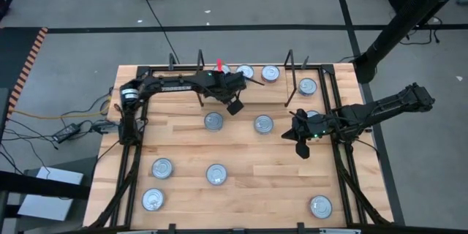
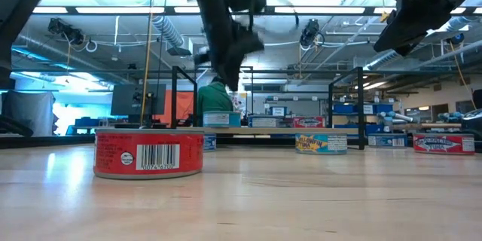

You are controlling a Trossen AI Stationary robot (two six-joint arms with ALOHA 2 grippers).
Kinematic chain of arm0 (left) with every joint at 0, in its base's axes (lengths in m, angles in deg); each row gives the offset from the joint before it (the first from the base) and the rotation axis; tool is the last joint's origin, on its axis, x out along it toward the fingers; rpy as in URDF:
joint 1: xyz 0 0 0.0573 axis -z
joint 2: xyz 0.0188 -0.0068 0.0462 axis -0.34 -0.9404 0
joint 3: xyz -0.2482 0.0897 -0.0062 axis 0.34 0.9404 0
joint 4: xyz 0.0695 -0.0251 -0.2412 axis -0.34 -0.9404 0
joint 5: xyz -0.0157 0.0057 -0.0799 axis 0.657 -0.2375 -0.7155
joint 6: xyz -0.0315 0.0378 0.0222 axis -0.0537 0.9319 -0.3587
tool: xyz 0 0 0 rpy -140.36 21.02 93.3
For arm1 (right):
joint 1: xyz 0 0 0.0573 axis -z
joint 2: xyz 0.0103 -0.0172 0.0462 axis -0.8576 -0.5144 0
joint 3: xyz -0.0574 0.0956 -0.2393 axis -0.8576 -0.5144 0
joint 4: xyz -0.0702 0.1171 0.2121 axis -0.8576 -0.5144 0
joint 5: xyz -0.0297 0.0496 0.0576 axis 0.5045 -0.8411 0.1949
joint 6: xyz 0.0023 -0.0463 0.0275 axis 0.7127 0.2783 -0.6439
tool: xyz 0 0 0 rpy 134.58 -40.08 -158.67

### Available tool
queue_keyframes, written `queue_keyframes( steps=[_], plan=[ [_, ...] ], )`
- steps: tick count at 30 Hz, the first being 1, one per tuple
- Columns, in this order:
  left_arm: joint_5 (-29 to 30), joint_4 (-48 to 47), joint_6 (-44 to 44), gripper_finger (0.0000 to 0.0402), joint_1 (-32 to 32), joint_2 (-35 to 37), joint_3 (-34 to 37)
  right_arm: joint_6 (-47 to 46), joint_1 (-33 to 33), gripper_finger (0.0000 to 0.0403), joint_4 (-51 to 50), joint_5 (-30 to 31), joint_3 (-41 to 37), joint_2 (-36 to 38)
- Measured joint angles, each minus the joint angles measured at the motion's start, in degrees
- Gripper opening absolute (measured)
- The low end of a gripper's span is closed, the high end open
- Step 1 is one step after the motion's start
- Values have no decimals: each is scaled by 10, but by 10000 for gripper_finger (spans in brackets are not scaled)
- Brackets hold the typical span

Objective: Stack canned seafood by type on shelf
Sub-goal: Put the yellow-blue tuna can on the shelf

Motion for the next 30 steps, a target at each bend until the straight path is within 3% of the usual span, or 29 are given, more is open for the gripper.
queue_keyframes(
  steps=[9, 18, 30],
  plan=[
    [0, -3, -5, 1, 39, 48, 9, 21, 10, 4, 40, 0, 0, 1],
    [-26, 76, -41, 0, -20, 41, 118, 19, 21, 4, 85, 1, 0, 1],
    [-17, 92, -29, 0, -56, 37, 131, 6, 24, 4, 95, 0, 0, 1]
  ],
)
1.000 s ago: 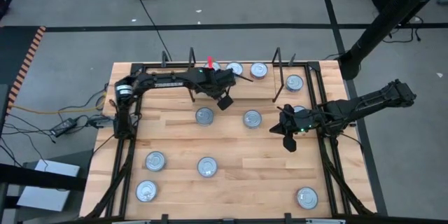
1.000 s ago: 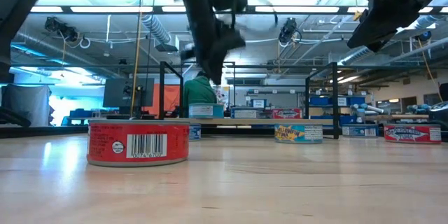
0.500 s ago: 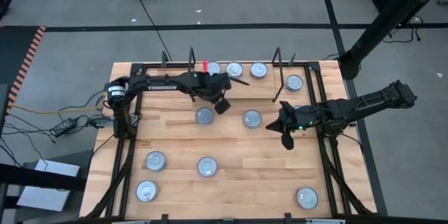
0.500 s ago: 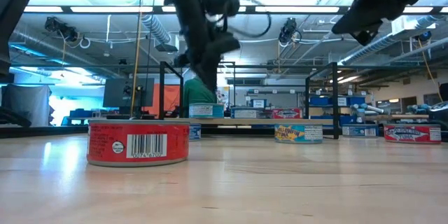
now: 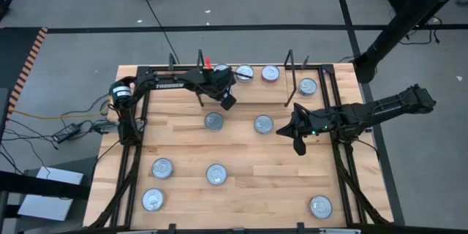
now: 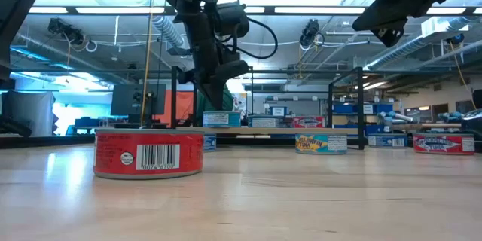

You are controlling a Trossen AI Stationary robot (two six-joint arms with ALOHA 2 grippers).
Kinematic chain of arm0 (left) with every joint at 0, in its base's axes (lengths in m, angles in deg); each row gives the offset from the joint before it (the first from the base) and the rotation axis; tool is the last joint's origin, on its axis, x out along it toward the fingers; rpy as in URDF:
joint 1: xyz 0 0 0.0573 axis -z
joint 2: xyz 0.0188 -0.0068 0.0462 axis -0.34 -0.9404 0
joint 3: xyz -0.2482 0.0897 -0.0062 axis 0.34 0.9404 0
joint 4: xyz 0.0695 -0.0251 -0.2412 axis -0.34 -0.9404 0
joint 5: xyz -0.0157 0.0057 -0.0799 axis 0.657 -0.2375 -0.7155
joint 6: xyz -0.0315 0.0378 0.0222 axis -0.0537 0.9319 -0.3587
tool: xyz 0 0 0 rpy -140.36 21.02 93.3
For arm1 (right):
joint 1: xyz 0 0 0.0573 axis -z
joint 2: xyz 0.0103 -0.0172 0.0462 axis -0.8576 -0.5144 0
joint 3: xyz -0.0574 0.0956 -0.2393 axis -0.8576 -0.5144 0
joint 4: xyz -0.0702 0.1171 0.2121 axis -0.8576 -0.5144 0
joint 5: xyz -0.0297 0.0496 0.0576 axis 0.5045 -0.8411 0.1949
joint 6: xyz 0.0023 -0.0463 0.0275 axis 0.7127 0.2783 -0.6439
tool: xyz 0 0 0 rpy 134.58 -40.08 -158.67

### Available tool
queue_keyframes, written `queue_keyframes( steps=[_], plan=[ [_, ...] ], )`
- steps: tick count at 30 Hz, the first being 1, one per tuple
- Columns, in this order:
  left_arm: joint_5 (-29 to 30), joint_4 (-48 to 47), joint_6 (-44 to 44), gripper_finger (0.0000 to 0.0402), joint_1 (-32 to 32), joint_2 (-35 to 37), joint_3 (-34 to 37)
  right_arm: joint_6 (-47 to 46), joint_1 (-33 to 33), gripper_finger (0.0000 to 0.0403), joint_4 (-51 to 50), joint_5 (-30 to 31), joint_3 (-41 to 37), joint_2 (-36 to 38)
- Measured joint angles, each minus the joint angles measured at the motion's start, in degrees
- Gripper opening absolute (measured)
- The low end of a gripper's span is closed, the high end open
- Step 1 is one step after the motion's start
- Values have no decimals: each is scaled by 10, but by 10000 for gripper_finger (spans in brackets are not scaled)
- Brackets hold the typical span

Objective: Stack canned seafood by type on shelf
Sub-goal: Put the yellow-blue tuna can on the shelf

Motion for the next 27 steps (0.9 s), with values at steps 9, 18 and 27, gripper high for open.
queue_keyframes(
  steps=[9, 18, 27],
  plan=[
    [8, 11, 3, 0, -6, -15, -1, -4, 9, 4, 4, 0, 0, 0],
    [15, 19, 18, 0, -20, -16, -1, -4, 9, 4, 5, 0, 0, 0],
    [-9, 24, 127, 0, -23, -16, -1, -3, 9, 4, 7, 0, 0, 0]
  ],
)
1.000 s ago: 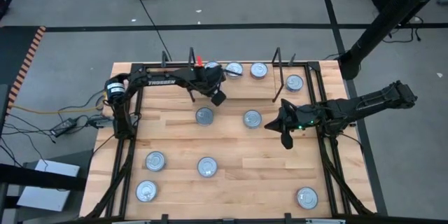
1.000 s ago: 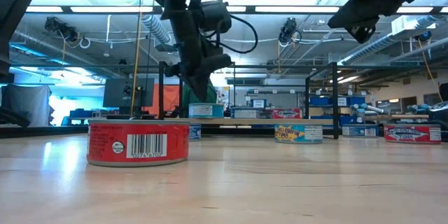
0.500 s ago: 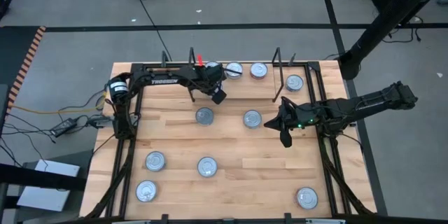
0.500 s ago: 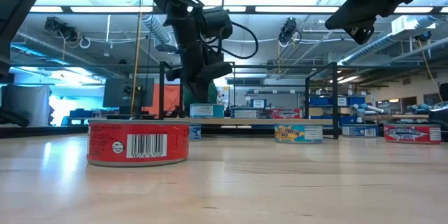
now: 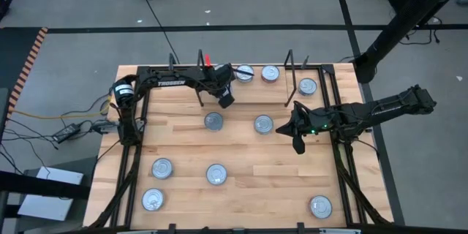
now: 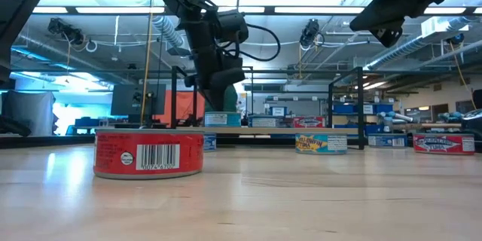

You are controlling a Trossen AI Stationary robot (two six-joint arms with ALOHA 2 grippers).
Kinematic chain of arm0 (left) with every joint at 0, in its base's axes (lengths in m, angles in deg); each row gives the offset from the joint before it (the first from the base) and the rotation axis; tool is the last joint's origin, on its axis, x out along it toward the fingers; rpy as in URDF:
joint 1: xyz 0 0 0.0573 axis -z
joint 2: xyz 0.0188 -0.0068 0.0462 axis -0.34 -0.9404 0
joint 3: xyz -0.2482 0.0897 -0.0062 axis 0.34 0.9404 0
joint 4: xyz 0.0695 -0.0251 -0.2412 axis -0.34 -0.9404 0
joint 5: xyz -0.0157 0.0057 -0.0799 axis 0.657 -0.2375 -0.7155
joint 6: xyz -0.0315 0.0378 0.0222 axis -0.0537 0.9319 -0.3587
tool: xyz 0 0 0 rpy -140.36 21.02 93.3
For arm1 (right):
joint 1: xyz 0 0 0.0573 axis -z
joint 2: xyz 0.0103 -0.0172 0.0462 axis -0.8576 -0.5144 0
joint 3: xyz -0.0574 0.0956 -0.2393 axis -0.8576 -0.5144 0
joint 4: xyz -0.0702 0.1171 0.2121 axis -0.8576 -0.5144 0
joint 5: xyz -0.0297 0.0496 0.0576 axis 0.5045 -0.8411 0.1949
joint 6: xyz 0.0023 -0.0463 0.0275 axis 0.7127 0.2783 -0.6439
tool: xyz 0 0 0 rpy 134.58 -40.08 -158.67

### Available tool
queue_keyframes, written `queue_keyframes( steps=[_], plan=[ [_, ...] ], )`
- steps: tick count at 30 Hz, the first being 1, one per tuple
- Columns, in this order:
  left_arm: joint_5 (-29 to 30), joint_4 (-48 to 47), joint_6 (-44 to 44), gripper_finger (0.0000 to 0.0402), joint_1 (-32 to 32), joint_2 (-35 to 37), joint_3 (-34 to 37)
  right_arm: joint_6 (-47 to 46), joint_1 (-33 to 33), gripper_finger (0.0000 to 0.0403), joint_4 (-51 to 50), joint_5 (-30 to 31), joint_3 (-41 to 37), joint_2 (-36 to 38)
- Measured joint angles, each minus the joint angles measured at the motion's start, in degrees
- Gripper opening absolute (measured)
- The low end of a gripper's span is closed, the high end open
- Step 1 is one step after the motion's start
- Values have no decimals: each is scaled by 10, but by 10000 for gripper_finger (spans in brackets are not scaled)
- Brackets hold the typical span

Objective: Stack canned seafood by type on shelf
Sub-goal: Put the yellow-blue tuna can on the shelf

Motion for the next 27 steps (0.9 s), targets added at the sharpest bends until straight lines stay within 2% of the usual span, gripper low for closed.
queue_keyframes(
  steps=[4, 14, 22, 27],
  plan=[
    [-13, 0, 52, 0, 0, 0, 0, 0, 0, 4, 2, 0, 0, 0],
    [-15, 2, 95, 0, 0, 0, 0, 4, 0, 4, 18, 0, 0, 0],
    [-15, 12, 166, 1, 0, 0, -21, 4, 0, 4, 19, 0, 0, 0],
    [-43, 29, 189, 1, 1, 0, -37, 5, 0, 4, 19, 0, 0, 0]
  ],
)
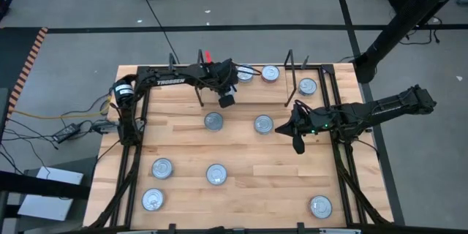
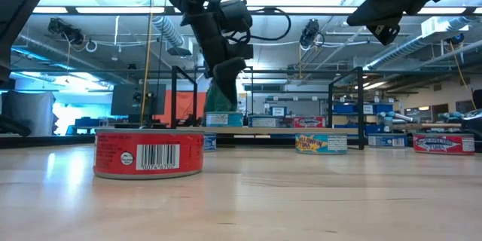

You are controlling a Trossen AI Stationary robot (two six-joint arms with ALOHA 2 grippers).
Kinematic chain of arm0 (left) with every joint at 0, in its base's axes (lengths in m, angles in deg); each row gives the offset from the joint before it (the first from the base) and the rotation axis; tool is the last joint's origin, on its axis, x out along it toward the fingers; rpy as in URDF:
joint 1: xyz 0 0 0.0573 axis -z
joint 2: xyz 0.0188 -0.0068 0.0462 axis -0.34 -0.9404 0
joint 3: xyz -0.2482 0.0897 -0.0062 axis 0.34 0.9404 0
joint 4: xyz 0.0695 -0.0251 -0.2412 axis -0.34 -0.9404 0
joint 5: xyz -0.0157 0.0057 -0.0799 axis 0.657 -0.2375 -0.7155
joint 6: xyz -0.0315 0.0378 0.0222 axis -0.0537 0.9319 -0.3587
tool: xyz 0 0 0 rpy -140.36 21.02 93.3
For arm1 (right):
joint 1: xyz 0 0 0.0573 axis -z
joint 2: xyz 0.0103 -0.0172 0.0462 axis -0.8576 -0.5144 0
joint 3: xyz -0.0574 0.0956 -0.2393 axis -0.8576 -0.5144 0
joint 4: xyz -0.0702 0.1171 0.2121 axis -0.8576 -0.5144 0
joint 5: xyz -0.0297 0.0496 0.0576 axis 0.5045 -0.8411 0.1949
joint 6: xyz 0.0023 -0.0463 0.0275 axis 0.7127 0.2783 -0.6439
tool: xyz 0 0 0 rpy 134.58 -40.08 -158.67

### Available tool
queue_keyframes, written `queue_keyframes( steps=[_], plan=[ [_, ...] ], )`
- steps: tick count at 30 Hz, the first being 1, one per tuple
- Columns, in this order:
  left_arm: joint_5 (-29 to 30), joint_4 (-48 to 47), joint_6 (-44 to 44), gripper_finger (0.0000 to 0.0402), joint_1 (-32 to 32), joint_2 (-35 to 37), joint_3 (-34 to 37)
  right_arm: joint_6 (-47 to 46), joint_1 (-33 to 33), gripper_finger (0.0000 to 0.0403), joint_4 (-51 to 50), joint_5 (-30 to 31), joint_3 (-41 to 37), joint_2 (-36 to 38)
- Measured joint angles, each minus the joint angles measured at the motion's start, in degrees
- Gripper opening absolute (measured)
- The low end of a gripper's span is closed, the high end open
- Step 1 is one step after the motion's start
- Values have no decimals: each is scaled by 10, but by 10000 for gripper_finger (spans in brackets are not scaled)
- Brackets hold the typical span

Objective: Stack canned seafood by type on shelf
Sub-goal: Put the yellow-blue tuna can on the shelf

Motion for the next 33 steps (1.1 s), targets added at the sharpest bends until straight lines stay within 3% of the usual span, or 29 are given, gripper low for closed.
queue_keyframes(
  steps=[27, 33],
  plan=[
    [50, -55, 16, 1, -1, -23, 2, 9, 0, 4, -1, 5, 0, 0],
    [52, -70, 8, 1, -1, -23, -31, 13, 0, 4, 0, 8, 0, 0]
  ],
)
